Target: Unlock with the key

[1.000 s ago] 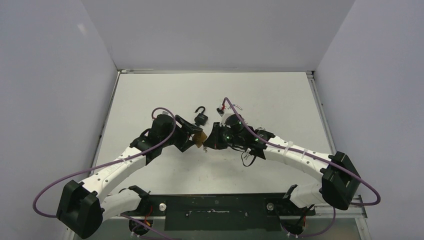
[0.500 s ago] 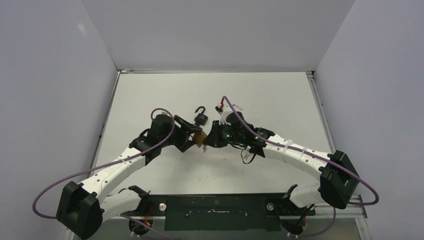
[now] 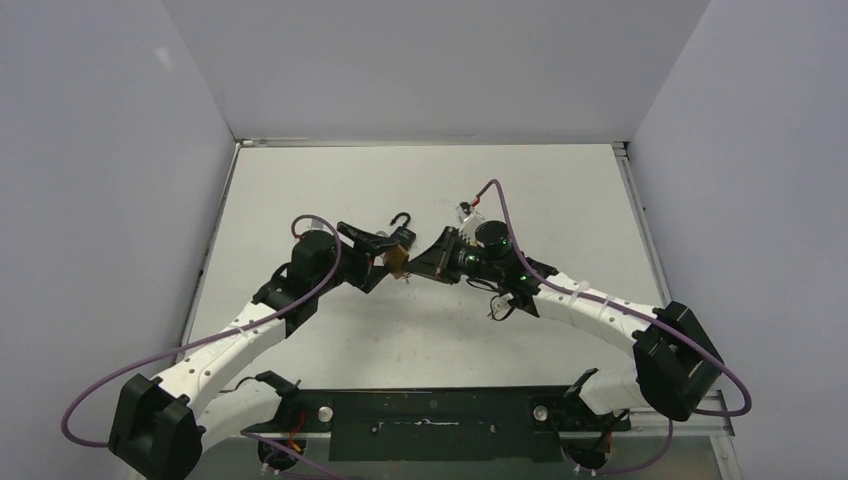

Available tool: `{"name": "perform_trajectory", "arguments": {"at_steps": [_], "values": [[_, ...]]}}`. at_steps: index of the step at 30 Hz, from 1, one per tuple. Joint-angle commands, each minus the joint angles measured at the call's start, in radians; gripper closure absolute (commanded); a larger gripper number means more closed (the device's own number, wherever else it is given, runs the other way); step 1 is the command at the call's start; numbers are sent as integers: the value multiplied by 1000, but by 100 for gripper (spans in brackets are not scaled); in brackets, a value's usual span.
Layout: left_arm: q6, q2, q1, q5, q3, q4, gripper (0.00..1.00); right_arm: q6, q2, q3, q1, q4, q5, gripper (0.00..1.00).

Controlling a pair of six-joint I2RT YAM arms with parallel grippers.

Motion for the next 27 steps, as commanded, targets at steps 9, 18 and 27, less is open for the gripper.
{"name": "perform_trajectory", "arguments": {"at_steps": [9,18,27], "values": [[-101,-67,-24,131,-15,435,100,434,-38,-187,-39,574,-80,100],[121,-57,-2,51,90,156,100,-275,-158,-3,-3,-40,134,28],[122,-34,5,91,124,107,100,-403,-53,132,96,-122,237,16]]}}
